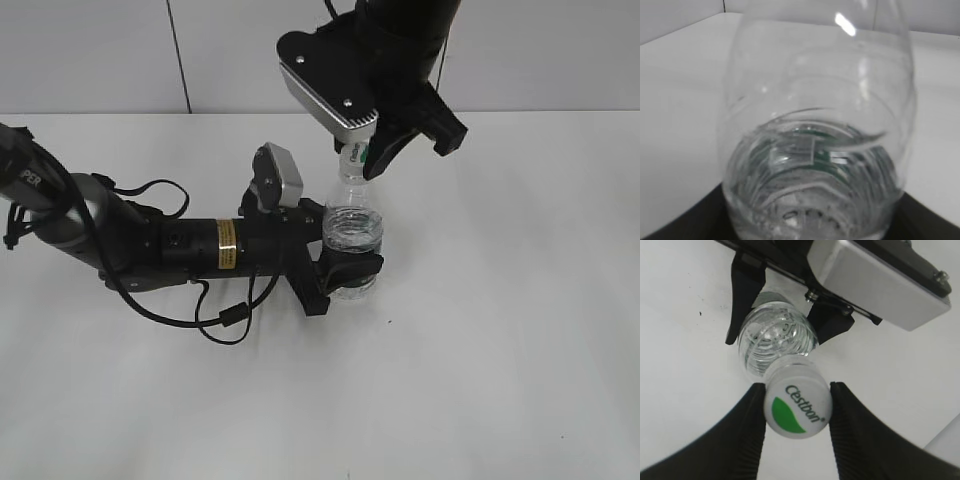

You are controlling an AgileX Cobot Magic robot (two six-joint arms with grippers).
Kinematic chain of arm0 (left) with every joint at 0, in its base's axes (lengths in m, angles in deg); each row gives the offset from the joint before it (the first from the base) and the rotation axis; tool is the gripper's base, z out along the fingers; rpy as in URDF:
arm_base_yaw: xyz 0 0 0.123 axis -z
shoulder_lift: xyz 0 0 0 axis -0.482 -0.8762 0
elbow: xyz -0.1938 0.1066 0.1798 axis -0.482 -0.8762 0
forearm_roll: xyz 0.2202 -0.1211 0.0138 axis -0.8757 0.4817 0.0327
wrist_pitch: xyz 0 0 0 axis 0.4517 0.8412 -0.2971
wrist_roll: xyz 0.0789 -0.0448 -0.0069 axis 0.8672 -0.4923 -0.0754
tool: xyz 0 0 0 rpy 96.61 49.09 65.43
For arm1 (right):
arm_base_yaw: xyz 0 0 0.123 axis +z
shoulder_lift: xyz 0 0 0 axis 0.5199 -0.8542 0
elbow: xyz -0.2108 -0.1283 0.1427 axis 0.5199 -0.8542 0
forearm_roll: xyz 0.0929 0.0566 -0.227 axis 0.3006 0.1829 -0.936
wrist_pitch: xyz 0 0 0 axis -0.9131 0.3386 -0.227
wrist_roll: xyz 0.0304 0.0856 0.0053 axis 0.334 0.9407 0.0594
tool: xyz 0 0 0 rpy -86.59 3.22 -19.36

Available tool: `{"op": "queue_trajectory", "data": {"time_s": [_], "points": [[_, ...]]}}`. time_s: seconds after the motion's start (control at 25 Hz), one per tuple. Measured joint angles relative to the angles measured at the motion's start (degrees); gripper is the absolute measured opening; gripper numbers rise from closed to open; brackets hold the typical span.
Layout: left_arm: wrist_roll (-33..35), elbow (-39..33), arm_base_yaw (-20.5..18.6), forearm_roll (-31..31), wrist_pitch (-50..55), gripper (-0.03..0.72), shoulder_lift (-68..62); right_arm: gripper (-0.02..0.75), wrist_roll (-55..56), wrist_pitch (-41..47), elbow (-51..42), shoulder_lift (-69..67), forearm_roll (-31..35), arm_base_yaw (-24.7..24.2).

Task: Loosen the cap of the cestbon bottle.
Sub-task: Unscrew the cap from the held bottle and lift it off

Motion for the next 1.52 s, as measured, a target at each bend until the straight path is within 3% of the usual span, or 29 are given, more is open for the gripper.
{"op": "queue_trajectory", "data": {"time_s": [0.56,1.12,1.32,1.52], "points": [[0.0,0.04,-0.11,-1.33,0.02,0.412,0.05,0.3,-12.22,0.34,0.22,0.0,1.75,-0.47],[-0.13,0.22,-0.18,-1.72,0.13,0.412,0.05,0.298,-13.1,0.23,1.68,2.78,2.82,-0.47],[-0.13,0.22,-0.18,-1.78,0.13,0.412,0.05,0.297,-5.34,0.23,1.68,4.05,3.75,-0.47],[-0.13,0.28,-0.18,-1.83,0.13,0.412,0.05,0.297,13.36,0.23,1.68,4.37,4.71,-0.47]]}}
